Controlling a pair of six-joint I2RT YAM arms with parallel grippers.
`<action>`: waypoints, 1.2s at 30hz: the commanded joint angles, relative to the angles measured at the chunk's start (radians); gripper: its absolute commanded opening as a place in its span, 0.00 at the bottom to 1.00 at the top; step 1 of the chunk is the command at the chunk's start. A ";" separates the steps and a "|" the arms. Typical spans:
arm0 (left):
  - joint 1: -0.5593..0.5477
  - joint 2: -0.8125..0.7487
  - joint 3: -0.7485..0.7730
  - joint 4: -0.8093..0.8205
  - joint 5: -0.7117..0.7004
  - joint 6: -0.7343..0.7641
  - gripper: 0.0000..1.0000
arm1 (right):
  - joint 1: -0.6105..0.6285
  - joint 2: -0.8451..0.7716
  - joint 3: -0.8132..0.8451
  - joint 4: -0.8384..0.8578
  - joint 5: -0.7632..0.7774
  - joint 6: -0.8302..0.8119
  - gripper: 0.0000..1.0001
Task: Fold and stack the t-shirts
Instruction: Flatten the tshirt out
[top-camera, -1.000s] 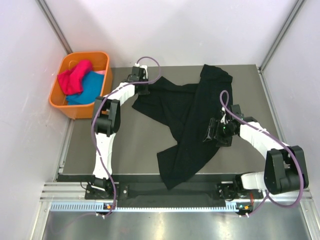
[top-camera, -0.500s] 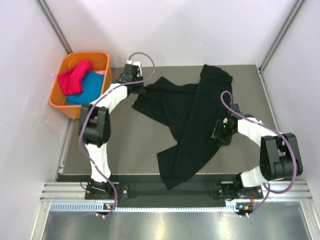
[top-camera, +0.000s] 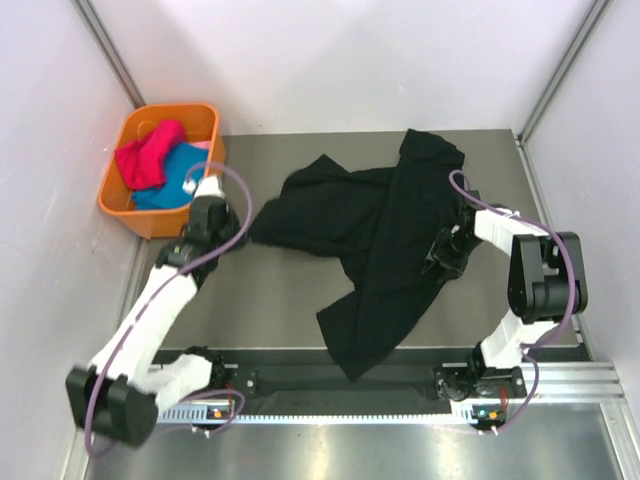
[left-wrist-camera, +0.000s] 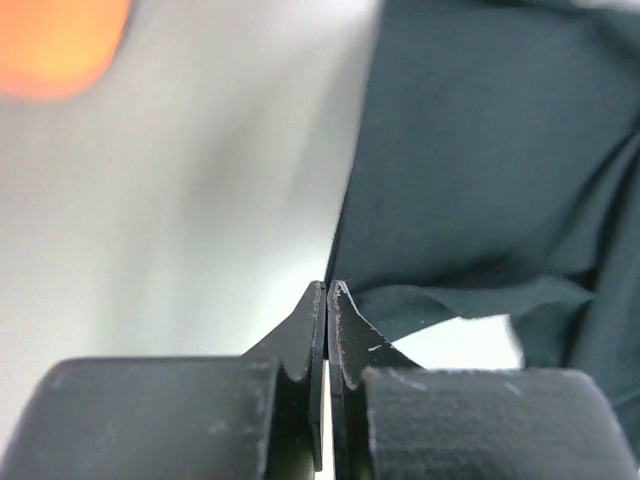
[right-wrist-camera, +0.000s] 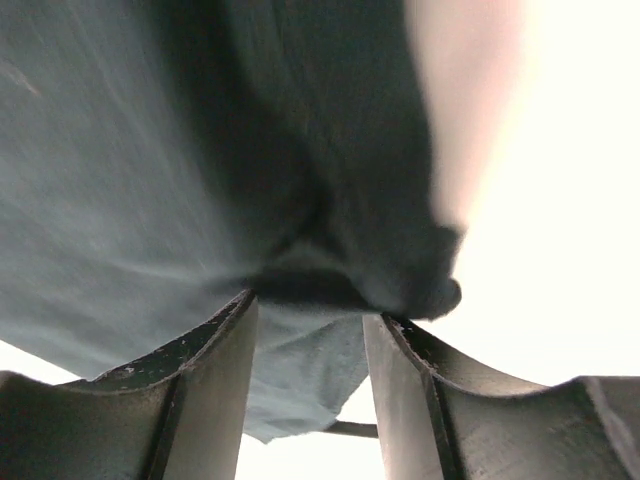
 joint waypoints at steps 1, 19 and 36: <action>0.000 -0.184 -0.112 -0.156 -0.110 -0.134 0.00 | -0.048 0.092 0.080 0.218 0.246 -0.078 0.48; -0.020 0.014 -0.045 -0.017 0.164 -0.063 0.84 | -0.049 -0.293 -0.067 0.166 0.141 -0.259 1.00; -0.148 0.721 0.357 0.083 0.069 0.338 0.90 | -0.065 -0.055 0.139 0.180 0.039 -0.377 0.74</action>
